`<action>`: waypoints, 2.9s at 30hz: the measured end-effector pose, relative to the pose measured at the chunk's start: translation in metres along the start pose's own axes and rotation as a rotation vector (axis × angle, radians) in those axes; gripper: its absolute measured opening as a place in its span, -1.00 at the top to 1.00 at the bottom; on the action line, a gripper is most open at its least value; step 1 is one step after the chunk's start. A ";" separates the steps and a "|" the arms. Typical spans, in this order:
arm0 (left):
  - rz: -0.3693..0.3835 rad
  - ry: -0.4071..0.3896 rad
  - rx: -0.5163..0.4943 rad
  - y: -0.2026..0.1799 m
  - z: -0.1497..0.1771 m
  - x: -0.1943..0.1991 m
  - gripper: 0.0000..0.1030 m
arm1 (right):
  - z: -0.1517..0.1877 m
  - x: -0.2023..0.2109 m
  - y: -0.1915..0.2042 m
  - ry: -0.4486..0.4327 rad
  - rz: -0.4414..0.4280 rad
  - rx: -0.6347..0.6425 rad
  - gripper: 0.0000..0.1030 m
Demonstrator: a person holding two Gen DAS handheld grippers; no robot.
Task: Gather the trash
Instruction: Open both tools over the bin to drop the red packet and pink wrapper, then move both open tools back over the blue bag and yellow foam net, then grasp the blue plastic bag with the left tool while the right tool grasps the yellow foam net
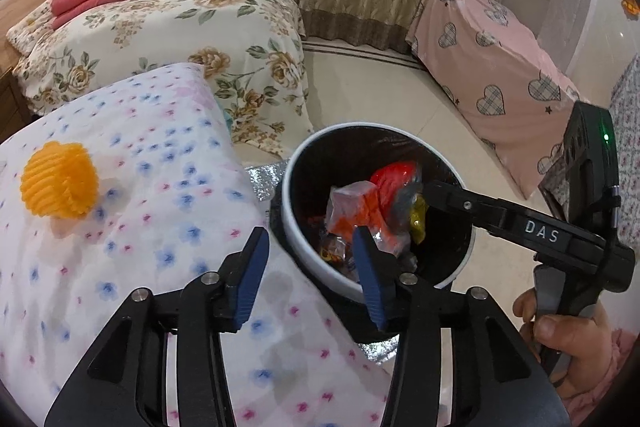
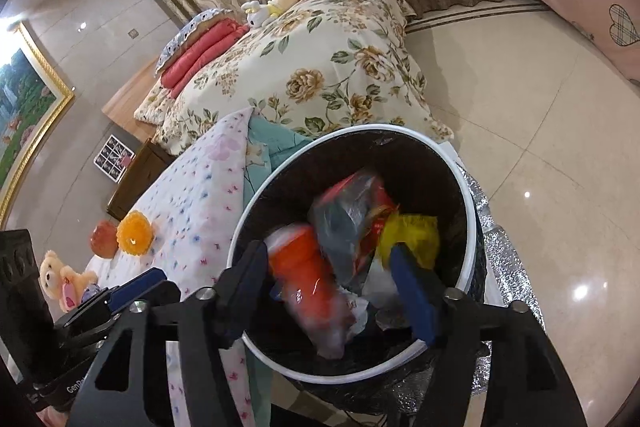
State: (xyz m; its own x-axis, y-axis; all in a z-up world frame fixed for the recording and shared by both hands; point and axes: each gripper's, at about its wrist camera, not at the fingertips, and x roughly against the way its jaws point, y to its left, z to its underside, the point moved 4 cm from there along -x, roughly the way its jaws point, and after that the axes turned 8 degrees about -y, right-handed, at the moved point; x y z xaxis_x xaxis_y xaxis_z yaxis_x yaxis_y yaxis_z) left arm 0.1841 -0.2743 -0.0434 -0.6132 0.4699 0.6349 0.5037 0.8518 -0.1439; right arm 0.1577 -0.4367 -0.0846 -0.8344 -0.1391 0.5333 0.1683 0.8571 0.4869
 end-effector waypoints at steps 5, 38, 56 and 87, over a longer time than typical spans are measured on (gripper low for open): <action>-0.035 -0.011 0.055 0.025 0.007 0.016 -0.13 | 0.002 0.005 0.013 -0.008 -0.012 0.009 -0.50; -0.310 -0.074 0.378 0.189 0.101 0.125 -0.30 | 0.075 -0.023 0.178 0.118 -0.232 0.216 -0.77; -0.442 -0.100 0.474 0.260 0.118 0.154 -0.44 | 0.092 -0.058 0.220 0.164 -0.252 0.306 -0.81; -0.634 -0.121 0.585 0.394 0.104 0.152 -0.48 | 0.058 -0.146 0.253 0.168 -0.200 0.377 -0.81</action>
State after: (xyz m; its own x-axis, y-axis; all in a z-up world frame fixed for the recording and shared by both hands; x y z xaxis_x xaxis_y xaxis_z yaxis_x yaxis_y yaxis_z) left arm 0.2264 0.1567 -0.0823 -0.7492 -0.1406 0.6472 -0.3281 0.9277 -0.1782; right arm 0.2920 -0.1706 -0.0796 -0.7290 -0.3721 0.5746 -0.2162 0.9215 0.3226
